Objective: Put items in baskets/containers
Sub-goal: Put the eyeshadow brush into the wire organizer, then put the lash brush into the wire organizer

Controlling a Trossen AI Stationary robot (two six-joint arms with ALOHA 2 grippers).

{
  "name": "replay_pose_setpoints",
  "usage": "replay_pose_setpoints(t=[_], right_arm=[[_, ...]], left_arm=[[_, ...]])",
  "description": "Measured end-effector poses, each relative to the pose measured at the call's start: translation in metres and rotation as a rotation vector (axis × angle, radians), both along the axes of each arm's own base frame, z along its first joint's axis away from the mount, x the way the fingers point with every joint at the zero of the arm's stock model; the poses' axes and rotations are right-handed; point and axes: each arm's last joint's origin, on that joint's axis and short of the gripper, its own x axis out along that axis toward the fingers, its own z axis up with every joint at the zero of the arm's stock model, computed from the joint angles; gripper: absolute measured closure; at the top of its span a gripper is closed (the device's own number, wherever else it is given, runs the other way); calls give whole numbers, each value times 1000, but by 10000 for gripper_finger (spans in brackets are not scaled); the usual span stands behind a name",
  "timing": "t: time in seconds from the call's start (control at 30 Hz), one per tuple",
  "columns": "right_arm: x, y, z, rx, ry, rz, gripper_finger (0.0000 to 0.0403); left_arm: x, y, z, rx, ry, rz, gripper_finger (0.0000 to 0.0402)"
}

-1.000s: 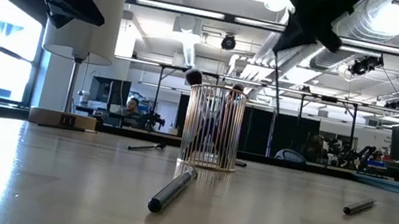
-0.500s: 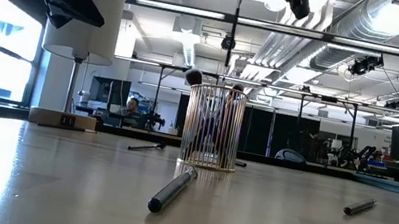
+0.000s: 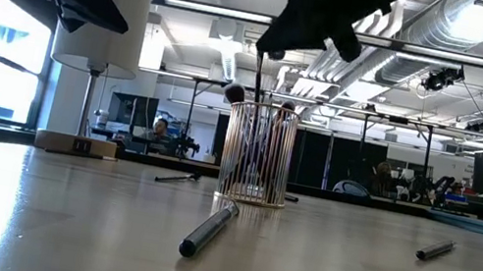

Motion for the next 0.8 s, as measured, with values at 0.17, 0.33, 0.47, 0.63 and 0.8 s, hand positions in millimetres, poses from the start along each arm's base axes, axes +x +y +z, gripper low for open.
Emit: replay_pose_setpoints(t=[0.17, 0.33, 0.47, 0.63, 0.8], right_arm=[[2, -5, -1, 93, -13, 20, 387], [-2, -10, 3, 165, 12, 68, 333], [-13, -13, 15, 159, 18, 57, 294], [-37, -19, 40, 135, 14, -5, 275], [-70, -30, 49, 183, 101, -151, 279]], left_arm=[[0, 1, 0, 18, -4, 34, 395], [0, 1, 0, -14, -12, 57, 344], [0, 3, 1, -5, -25, 123, 288], [-1, 5, 2, -27, -51, 200, 247], [4, 4, 10, -78, -79, 252, 245]])
